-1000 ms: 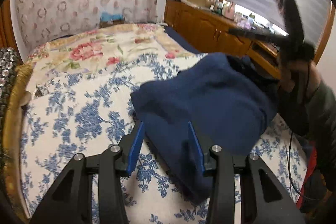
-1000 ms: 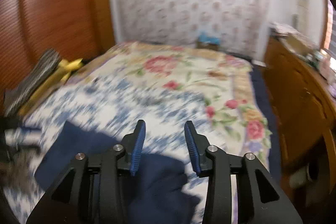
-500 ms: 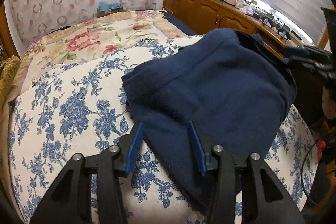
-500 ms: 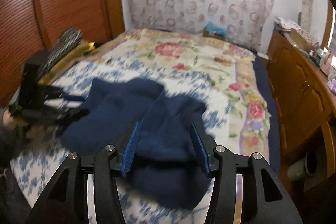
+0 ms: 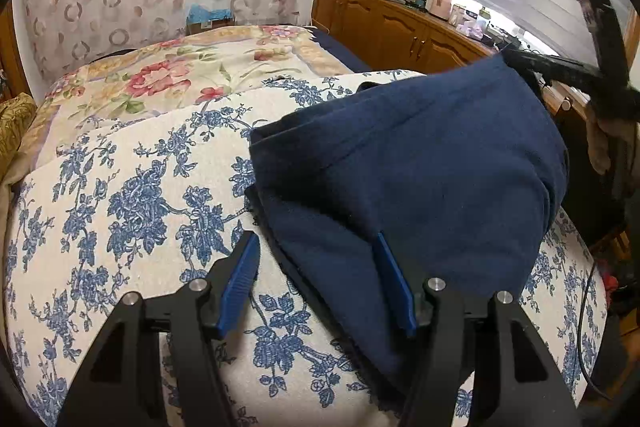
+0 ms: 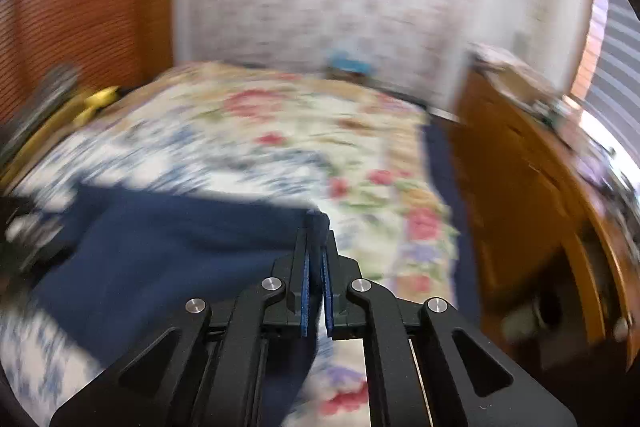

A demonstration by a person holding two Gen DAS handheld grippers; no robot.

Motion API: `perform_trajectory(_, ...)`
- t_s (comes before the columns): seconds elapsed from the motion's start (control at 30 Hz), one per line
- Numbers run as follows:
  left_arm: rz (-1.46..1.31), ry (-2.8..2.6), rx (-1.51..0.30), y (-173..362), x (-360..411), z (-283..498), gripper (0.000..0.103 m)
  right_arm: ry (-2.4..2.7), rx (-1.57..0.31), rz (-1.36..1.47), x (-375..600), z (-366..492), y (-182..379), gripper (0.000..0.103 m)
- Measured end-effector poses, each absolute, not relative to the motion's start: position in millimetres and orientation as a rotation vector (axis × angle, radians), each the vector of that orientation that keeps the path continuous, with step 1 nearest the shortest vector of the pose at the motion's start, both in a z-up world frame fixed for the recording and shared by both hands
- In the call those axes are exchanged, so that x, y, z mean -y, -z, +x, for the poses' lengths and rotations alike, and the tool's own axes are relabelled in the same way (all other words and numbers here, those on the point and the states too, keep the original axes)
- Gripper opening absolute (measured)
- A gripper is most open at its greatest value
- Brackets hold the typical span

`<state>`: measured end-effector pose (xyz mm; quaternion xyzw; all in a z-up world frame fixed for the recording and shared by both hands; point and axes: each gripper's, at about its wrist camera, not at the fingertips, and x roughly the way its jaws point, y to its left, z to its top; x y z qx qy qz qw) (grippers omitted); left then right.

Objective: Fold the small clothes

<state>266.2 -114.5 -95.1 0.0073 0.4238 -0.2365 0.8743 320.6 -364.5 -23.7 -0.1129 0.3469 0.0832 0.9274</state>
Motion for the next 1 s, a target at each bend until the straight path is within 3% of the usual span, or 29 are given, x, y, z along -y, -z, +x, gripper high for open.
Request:
perform_trajectory(0.07,0.015,0.493,-0.884,95.2,114.0,265.1,0.060,-0.174,-0.717,-0.202,370.4,321.6,20.5,0.011)
perform_trajectory(0.1,0.014,0.494,-0.884,95.1,114.1,265.2,0.060,-0.167,-0.713,-0.203,371.2,317.4,19.5,0.024)
perform_trajectory(0.17,0.013,0.494,-0.885,94.8,114.3,265.4,0.060,-0.173,-0.721,-0.204,373.6,308.0,18.8,0.038)
perform_trajectory(0.37,0.010,0.496,-0.884,94.7,114.3,265.3,0.060,-0.248,-0.779,-0.162,389.4,261.9,18.5,0.040)
perform_trajectory(0.63,0.009,0.496,-0.885,94.9,114.1,265.1,0.060,-0.382,-0.979,-0.125,392.8,229.9,70.7,0.041)
perform_trajectory(0.73,0.003,0.500,-0.886,94.9,112.9,265.4,0.060,-0.437,-0.983,-0.076,391.0,232.2,82.1,0.036)
perform_trajectory(0.8,0.002,0.502,-0.886,95.2,112.7,266.8,0.060,-0.480,-0.968,-0.044,388.9,232.3,82.2,0.007)
perform_trajectory(1.0,0.001,0.504,-0.886,95.8,113.5,267.3,0.061,-0.347,-0.912,-0.108,406.7,227.0,61.0,0.002)
